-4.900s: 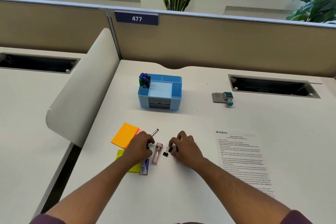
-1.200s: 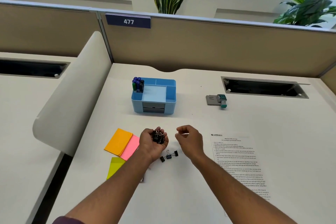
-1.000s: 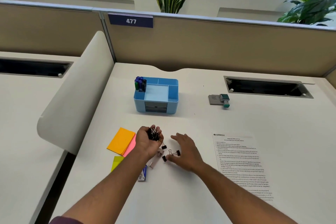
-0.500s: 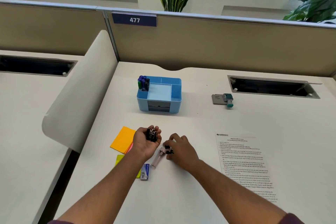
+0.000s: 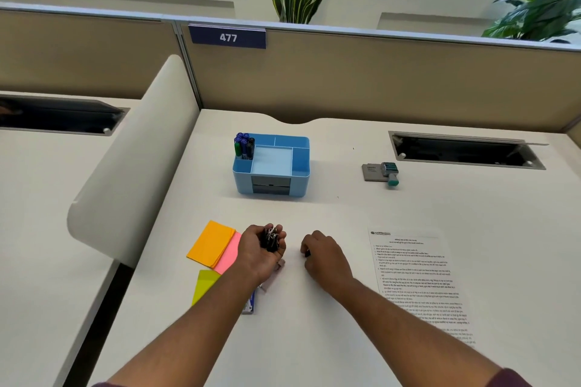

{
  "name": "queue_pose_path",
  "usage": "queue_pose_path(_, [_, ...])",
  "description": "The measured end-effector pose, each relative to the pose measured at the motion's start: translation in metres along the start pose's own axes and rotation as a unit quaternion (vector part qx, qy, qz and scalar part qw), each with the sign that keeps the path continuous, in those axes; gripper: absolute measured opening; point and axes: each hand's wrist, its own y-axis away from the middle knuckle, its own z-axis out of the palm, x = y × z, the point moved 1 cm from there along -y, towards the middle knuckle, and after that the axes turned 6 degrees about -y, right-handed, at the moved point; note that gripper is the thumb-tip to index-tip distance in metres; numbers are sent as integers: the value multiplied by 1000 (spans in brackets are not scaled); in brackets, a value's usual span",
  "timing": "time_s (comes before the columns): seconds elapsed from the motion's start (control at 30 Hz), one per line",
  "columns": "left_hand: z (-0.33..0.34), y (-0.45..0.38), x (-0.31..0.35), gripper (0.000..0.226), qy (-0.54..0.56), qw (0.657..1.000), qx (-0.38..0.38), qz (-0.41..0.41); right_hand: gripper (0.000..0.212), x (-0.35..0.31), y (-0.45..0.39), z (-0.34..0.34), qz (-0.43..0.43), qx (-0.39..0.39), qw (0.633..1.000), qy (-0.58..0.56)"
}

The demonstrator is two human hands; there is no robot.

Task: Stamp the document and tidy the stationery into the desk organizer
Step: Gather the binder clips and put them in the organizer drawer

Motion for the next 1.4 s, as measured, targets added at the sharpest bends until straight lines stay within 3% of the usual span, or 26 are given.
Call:
queue_pose_path(0.13, [3, 2, -4, 24, -7, 1000, 8, -5, 25, 10, -3, -11, 36, 2, 994, -99])
queue_pose_path(0.23, [5, 1, -8, 24, -17, 1000, 11, -3, 25, 13, 3, -20, 106, 48, 965, -234])
queue_pose_path(0.37, [6, -1, -12, 24, -29, 1000, 5, 4, 20, 4, 7, -39, 216, 72, 843, -488])
queue_pose_path(0.43, [6, -2, -14, 24, -31, 999, 2, 6, 18, -7, 5, -49, 217, 51, 777, -588])
queue_pose_path(0.5, [7, -3, -17, 23, -28, 1000, -2, 5, 19, -19, 4, -58, 200, 19, 743, -639])
queue_pose_path(0.53, [9, -2, -18, 23, -24, 1000, -6, 4, 19, -25, 5, -60, 188, 6, 746, -639])
queue_pose_path(0.63, [14, 2, -22, 26, -6, 1000, -16, 2, 18, -43, 5, -60, 152, -14, 816, -557])
queue_pose_path(0.77, [13, -2, -22, 29, 0, 1000, -11, -4, 36, -56, 1, -53, 141, -23, 878, -457])
queue_pose_path(0.87, [10, -5, -21, 26, 1, 1000, 3, 4, 35, -61, 2, -54, 125, 4, 884, -450])
queue_pose_path(0.97, [10, -1, -20, 27, 4, 1000, 6, 6, 21, -62, 4, -60, 104, 56, 883, -454])
queue_pose_path(1.13, [11, 1, -16, 31, 25, 1000, -2, -15, 13, -53, 2, -66, 128, 132, 830, -526])
queue_pose_path(1.17, [11, 0, -16, 31, 26, 1000, -4, -17, 13, -48, 0, -65, 146, 145, 834, -512])
queue_pose_path(1.23, [10, -1, -15, 32, 23, 1000, -5, -19, 15, -30, -2, -58, 165, 149, 887, -405])
queue_pose_path(1.3, [9, -2, -13, 32, 19, 999, -10, -24, 20, -9, -1, -47, 157, 88, 950, -257])
queue_pose_path(1.4, [7, -4, -11, 31, 21, 999, -17, -27, 38, 12, 9, -26, 115, -17, 989, -95])
